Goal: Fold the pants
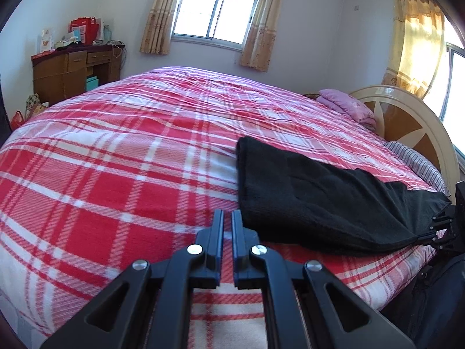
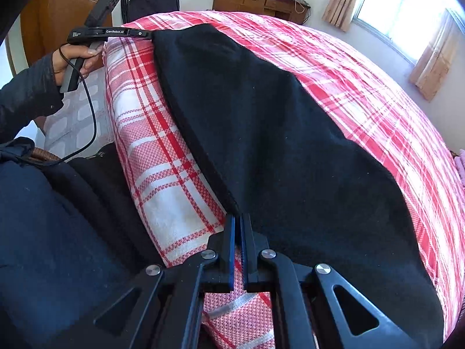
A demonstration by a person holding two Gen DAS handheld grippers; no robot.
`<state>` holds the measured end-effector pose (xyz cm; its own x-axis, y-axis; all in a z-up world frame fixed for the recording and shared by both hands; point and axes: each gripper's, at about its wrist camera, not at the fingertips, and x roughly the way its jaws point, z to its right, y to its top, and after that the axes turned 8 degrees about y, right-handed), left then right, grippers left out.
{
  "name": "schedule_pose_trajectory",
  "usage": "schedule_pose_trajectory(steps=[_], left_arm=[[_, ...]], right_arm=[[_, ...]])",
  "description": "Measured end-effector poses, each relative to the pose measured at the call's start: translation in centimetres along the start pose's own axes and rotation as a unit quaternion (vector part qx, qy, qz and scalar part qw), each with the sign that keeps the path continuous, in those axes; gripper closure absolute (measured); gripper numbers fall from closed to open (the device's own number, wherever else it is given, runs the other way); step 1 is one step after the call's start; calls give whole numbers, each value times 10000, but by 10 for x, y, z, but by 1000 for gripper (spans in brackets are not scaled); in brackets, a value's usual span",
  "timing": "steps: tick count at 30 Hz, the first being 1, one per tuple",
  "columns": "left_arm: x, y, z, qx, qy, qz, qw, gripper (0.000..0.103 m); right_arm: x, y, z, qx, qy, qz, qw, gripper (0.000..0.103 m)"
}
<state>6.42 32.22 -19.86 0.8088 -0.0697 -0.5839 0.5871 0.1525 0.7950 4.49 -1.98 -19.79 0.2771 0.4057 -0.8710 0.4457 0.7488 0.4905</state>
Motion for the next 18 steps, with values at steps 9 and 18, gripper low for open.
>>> schedule_pose_trajectory(steps=[9, 18], left_arm=[[-28, 20, 0, -109, 328, 445, 9984, 98], [-6, 30, 154, 1475, -957, -14, 9844, 98]], right_arm=[[-9, -7, 13, 333, 139, 60, 9993, 46], [-83, -61, 78, 1624, -797, 505, 9822, 46]])
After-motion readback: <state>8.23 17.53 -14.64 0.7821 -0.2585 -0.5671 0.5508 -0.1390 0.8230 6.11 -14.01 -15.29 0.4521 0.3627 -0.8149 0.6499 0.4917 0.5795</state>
